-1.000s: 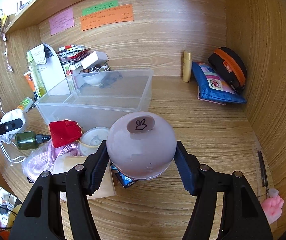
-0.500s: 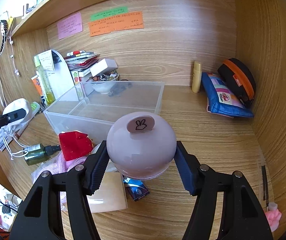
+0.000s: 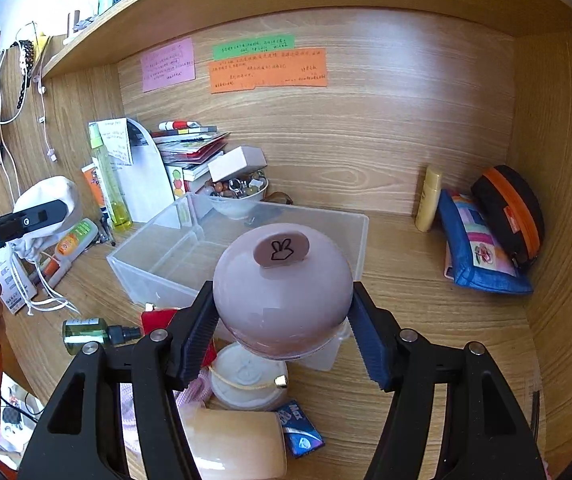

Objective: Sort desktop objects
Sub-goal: 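Grasp the white drawstring pouch with the left gripper while the right gripper grasps the pink round lamp, then carry both items over the clear box and open both grippers to drop them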

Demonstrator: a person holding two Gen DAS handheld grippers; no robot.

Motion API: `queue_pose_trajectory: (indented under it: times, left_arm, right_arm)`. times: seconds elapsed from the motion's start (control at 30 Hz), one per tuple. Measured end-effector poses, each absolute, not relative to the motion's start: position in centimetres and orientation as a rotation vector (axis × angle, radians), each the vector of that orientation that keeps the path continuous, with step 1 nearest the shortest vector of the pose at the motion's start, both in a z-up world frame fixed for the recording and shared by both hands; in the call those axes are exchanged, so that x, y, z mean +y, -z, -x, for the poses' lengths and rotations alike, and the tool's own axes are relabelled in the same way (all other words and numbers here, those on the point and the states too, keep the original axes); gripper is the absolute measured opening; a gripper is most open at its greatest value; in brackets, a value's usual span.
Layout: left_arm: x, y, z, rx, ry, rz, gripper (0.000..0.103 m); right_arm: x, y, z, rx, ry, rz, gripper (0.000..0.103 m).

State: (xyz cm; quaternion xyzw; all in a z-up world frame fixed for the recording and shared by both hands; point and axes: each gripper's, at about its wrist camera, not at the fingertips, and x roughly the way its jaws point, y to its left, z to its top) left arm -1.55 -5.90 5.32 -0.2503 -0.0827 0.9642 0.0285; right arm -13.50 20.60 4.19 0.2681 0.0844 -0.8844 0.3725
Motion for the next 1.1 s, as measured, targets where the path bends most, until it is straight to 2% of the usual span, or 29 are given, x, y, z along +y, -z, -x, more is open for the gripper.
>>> queue_pose_trajectory:
  times: [0.47,1.1]
  left_arm:
    - [-4.5,-5.1,8.4,-0.229,-2.904,0.899,0.070]
    - [-3.6,-2.1,16.7,-0.269,-2.802,1.074,0.070]
  right_arm:
    - [17.1,-5.5,17.8,0.234,2.228,-0.692,0.060]
    - [12.4,-2.3,22.3,0.290,2.150,-0.861,0.060]
